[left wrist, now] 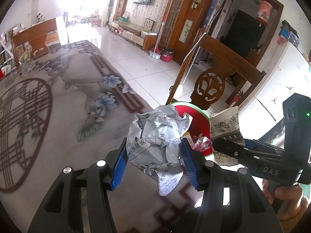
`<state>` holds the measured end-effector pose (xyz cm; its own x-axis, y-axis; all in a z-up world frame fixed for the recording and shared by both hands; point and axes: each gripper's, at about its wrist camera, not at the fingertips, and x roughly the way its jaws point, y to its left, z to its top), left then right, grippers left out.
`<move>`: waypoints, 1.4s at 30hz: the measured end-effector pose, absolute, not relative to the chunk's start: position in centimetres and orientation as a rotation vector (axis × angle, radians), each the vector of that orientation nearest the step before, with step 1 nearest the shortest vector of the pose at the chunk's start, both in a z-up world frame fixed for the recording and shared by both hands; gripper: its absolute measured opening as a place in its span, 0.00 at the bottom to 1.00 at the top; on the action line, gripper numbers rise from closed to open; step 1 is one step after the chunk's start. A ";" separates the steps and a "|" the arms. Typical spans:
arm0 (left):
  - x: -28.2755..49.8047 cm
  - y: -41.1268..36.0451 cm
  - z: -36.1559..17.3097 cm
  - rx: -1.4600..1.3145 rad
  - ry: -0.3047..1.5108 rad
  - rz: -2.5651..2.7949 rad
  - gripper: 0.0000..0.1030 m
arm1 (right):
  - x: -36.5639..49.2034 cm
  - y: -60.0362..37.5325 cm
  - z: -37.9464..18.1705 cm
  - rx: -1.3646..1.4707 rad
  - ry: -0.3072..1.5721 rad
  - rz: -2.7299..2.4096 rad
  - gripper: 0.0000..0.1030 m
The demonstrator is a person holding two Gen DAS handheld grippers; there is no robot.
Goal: Collect trash
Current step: 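Carry the crumpled newspaper and paper cup over the red bucket with both grippers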
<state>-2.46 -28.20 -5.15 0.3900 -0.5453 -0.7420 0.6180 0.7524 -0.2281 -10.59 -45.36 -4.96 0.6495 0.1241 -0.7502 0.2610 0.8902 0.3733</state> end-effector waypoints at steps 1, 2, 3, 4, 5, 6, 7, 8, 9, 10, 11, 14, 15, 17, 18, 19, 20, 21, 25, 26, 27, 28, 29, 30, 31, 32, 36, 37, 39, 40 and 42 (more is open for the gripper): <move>-2.5 -28.5 -5.1 0.093 0.906 -0.745 0.49 | -10.7 -45.6 -5.0 0.485 0.869 -0.086 0.54; -2.5 -28.8 -5.2 0.098 0.906 -0.750 0.49 | -10.8 -45.8 -5.1 0.487 0.868 -0.090 0.54; -2.4 -29.0 -5.1 0.102 0.905 -0.753 0.49 | -10.9 -46.1 -5.1 0.491 0.866 -0.096 0.54; -2.5 -29.3 -5.1 0.106 0.904 -0.757 0.49 | -11.0 -46.4 -5.2 0.495 0.864 -0.103 0.54; -2.4 -29.7 -5.2 0.113 0.904 -0.762 0.49 | -11.0 -46.7 -5.3 0.499 0.863 -0.110 0.54; -2.5 -29.9 -5.2 0.117 0.904 -0.764 0.49 | -11.1 -46.9 -5.3 0.502 0.863 -0.114 0.54; -2.5 -30.2 -5.2 0.121 0.905 -0.767 0.49 | -11.2 -47.2 -5.4 0.506 0.863 -0.119 0.54; -2.5 -30.6 -5.3 0.124 0.907 -0.771 0.49 | -11.3 -47.4 -5.4 0.509 0.862 -0.125 0.54; -2.4 -30.8 -5.4 0.126 0.910 -0.774 0.49 | -11.4 -47.7 -5.5 0.513 0.861 -0.132 0.54; -2.3 -30.8 -5.4 0.128 0.911 -0.776 0.49 | -11.5 -48.0 -5.7 0.517 0.860 -0.138 0.54; -2.3 -31.1 -5.5 0.131 0.913 -0.779 0.49 | -11.6 -48.3 -5.8 0.522 0.859 -0.146 0.54; -2.1 -31.9 -5.8 0.139 0.919 -0.786 0.49 | -11.8 -49.0 -6.1 0.533 0.860 -0.161 0.54; -2.1 -32.0 -5.9 0.140 0.920 -0.788 0.49 | -11.8 -49.3 -6.2 0.537 0.861 -0.168 0.54; -1.9 -32.5 -6.1 0.143 0.924 -0.793 0.49 | -11.9 -49.7 -6.5 0.544 0.861 -0.178 0.54; -1.8 -32.7 -6.2 0.144 0.927 -0.796 0.49 | -12.0 -49.9 -6.6 0.547 0.860 -0.184 0.54; -1.7 -33.0 -6.3 0.145 0.930 -0.801 0.49 | -12.0 -50.1 -6.7 0.551 0.860 -0.190 0.54; -1.6 -33.2 -6.3 0.146 0.932 -0.804 0.49 | -12.1 -50.3 -6.8 0.554 0.860 -0.194 0.54; -1.5 -33.5 -6.4 0.147 0.935 -0.810 0.49 | -12.1 -50.6 -6.9 0.557 0.859 -0.201 0.54; -1.2 -34.7 -6.5 0.151 0.937 -0.834 0.49 | -12.3 -51.5 -7.1 0.567 0.855 -0.225 0.54; -1.0 -35.1 -6.5 0.149 0.937 -0.844 0.49 | -12.4 -51.7 -7.2 0.567 0.854 -0.231 0.54; -0.9 -35.4 -6.6 0.146 0.939 -0.853 0.49 | -12.4 -52.0 -7.2 0.567 0.852 -0.238 0.54; -0.8 -35.7 -6.6 0.141 0.941 -0.861 0.49 | -12.4 -52.2 -7.2 0.568 0.850 -0.245 0.54; -0.6 -35.8 -6.7 0.136 0.943 -0.866 0.49 | -12.4 -52.6 -7.2 0.568 0.848 -0.253 0.54; -0.4 -36.2 -6.8 0.125 0.949 -0.874 0.49 | -12.4 -52.8 -7.3 0.569 0.845 -0.258 0.54; -0.2 -36.5 -6.9 0.118 0.954 -0.878 0.49 | -12.4 -53.1 -7.3 0.570 0.843 -0.265 0.54; 0.0 -36.9 -7.0 0.106 0.963 -0.889 0.49 | -12.4 -53.5 -7.4 0.572 0.841 -0.273 0.54; 0.3 -38.3 -7.2 0.127 0.964 -0.900 0.49 | -12.4 -54.6 -7.3 0.577 0.826 -0.297 0.54; 0.4 -38.6 -7.2 0.135 0.960 -0.900 0.49 | -12.4 -54.7 -7.2 0.575 0.824 -0.301 0.54; 0.6 -39.0 -7.2 0.140 0.958 -0.904 0.49 | -12.3 -55.2 -7.2 0.572 0.820 -0.311 0.54; 0.7 -39.2 -7.2 0.142 0.960 -0.906 0.49 | -12.3 -55.5 -7.1 0.570 0.817 -0.315 0.54; 1.0 -39.5 -7.2 0.152 0.962 -0.909 0.49 | -12.3 -55.8 -7.0 0.566 0.812 -0.321 0.54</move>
<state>0.99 -39.52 -7.19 0.2461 -0.6002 -0.7610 0.7263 0.6342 -0.2653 -12.25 -55.82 -7.01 0.6516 -0.0564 -0.7565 0.4763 0.8066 0.3501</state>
